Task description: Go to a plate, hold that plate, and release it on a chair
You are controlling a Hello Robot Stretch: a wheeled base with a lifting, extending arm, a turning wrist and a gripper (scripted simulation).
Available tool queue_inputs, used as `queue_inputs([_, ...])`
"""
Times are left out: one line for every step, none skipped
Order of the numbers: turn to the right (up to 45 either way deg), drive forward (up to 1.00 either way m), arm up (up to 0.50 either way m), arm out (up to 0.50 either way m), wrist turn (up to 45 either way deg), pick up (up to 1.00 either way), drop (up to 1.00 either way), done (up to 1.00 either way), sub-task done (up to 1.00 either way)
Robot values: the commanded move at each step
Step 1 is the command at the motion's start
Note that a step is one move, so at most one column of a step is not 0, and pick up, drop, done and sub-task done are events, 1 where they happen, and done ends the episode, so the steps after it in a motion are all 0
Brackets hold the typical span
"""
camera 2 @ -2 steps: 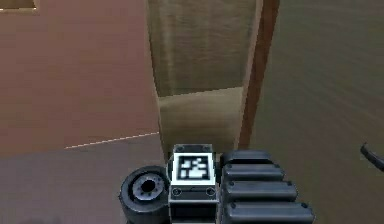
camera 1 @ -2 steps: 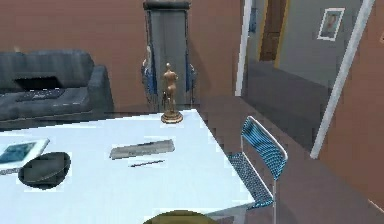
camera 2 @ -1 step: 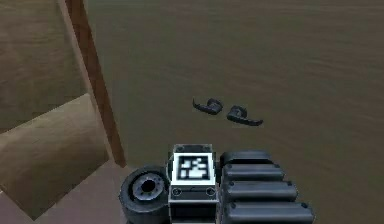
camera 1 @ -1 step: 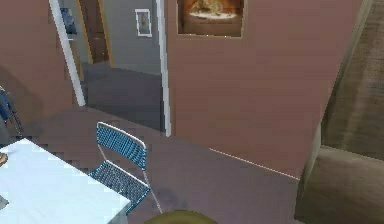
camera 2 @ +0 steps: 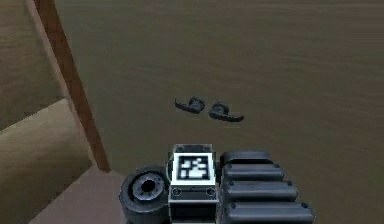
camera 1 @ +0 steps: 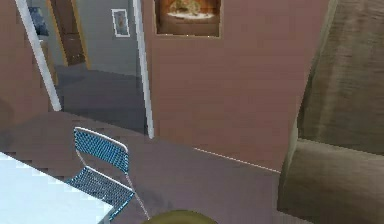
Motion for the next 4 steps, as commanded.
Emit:
queue_inputs([-45.0,0.0,0.0,0.0,0.0,0.0,0.0,0.0,0.0])
queue_inputs([-45.0,0.0,0.0,0.0,0.0,0.0,0.0,0.0,0.0])
queue_inputs([-9.0,0.0,0.0,0.0,0.0,0.0,0.0,0.0,0.0])
queue_inputs([-45.0,0.0,0.0,0.0,0.0,0.0,0.0,0.0,0.0])
